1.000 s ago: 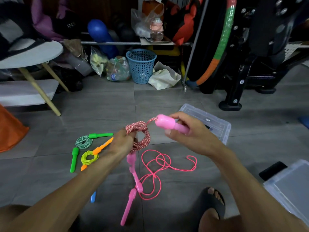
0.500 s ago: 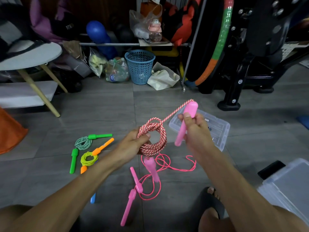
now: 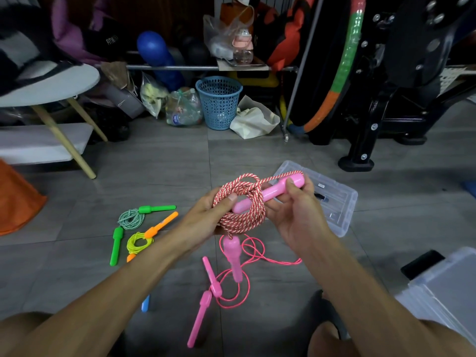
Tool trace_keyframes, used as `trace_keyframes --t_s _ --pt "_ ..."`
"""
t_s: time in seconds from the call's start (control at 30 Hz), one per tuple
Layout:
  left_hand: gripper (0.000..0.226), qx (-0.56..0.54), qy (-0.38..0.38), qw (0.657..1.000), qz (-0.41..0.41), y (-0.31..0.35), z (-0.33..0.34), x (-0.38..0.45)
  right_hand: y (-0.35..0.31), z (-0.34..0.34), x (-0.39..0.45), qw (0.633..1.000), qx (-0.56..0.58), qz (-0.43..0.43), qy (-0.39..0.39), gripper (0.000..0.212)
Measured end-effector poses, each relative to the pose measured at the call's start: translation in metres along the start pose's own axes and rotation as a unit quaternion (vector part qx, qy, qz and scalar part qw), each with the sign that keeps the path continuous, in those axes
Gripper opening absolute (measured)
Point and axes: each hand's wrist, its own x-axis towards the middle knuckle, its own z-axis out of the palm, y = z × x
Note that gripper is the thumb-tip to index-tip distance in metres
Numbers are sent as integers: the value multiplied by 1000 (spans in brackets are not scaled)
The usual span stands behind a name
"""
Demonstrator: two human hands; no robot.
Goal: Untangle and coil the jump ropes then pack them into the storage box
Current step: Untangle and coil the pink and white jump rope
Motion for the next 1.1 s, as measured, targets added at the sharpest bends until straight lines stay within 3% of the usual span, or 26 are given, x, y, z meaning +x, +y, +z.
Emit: trace_keyframes --t_s 0.17,0.3,0.37,0.47,0.57,0.67,0.77,0.83,0.9,0.97,1.1 --pt "44 -62 -2 998 4 1 0 1 9 -1 0 999 22 9 -22 15" --pt "43 -165 -47 985 -13 2 3 2 20 -1 0 997 40 62 -10 18" --pt "46 -186 -65 980 -15 1 6 1 19 0 -1 996 -2 79 -29 24" --pt "36 -47 7 999 -3 -4 7 0 16 5 -2 979 -191 50 -41 19" --pt "24 92 72 993 25 -7 6 2 19 7 -1 941 -333 54 11 28" --pt "19 113 125 984 55 -12 7 3 21 5 1 920 -387 51 15 33" --pt "30 116 187 973 72 -15 5 4 20 4 0 881 -467 -28 62 50" --pt "26 113 215 968 64 -17 4 7 20 3 -5 878 -463 -103 63 35" --pt "14 129 238 961 62 -19 4 9 21 5 -13 841 -527 -121 -22 18" --pt "14 125 241 961 59 -20 4 11 26 8 -22 778 -609 -98 -122 32" --pt "25 93 226 970 8 -21 2 18 23 5 -19 690 -692 -125 -173 46"
